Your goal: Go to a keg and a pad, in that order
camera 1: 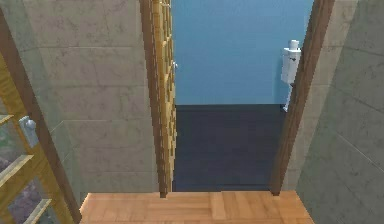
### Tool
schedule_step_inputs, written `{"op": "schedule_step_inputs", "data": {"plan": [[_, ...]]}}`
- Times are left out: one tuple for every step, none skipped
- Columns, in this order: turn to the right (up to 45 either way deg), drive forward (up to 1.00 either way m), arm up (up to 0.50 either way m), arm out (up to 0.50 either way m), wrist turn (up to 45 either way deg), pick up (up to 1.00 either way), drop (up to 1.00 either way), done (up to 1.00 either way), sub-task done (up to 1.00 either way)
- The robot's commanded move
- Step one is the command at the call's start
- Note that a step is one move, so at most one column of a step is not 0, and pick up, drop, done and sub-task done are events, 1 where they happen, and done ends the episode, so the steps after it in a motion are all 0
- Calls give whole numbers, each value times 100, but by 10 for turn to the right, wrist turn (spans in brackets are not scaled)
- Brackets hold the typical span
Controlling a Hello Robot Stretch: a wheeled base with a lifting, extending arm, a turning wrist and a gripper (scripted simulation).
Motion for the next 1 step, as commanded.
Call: {"op": "schedule_step_inputs", "data": {"plan": [[-120, 0, 0, 0, 0, 0, 0, 0, 0]]}}
